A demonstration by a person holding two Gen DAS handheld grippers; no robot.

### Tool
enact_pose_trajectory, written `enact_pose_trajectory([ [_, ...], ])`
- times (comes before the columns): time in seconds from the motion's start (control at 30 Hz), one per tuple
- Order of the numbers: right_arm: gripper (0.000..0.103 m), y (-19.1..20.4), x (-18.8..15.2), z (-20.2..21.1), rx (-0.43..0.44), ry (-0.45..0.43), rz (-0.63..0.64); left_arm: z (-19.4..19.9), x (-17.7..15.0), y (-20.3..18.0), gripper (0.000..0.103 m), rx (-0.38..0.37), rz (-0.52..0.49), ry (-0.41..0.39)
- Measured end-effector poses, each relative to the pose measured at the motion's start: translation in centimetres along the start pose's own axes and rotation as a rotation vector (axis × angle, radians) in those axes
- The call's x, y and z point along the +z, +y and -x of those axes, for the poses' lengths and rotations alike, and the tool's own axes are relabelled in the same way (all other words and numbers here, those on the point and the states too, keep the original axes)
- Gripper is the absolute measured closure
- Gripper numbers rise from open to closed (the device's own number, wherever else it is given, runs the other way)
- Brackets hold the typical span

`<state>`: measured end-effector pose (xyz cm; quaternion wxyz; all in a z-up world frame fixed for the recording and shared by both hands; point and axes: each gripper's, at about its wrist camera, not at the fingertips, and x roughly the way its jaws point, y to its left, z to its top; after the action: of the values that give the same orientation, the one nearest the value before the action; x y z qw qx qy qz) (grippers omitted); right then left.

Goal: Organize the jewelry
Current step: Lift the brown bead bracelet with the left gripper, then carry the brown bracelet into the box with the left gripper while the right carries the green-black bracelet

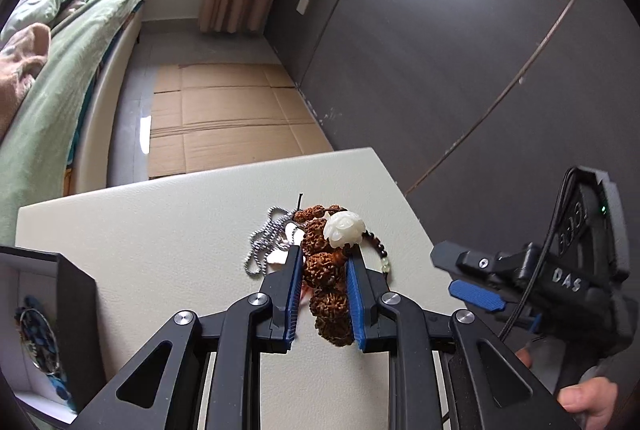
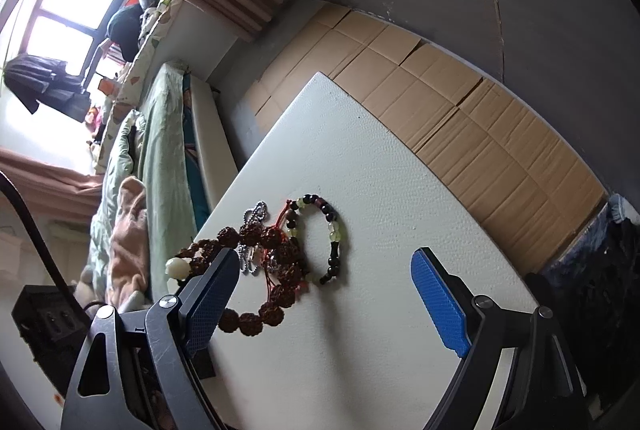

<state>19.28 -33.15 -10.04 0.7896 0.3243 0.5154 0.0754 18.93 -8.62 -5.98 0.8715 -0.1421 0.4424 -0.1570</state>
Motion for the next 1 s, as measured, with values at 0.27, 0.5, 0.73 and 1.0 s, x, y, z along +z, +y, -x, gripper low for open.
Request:
enact_pose_trajectory([
  [0.27, 0.02, 2.3, -0.1, -1.5, -0.047, 0.002, 0.106, 1.8, 0.8, 2.4, 0.081, 0.005, 0.054, -0.029],
  [0.5, 0.054, 3.5, 0.3, -3.8, -0.208, 0.002, 0.219, 3.6, 1.0, 4.0, 0.08, 0.005, 0.069, -0.049],
  [0.73, 0.064, 4.2, 0.4, -5.4, -0.315, -0.005, 0.294, 5.3, 1.5, 5.5, 0.08, 0.001, 0.089, -0.08],
  [1.0, 0.086, 7.1, -0.9, -6.9, -0.499, -0.049, 0.493, 7.1, 1.1, 6.8, 0.08, 0.021, 0.109, -0.094],
])
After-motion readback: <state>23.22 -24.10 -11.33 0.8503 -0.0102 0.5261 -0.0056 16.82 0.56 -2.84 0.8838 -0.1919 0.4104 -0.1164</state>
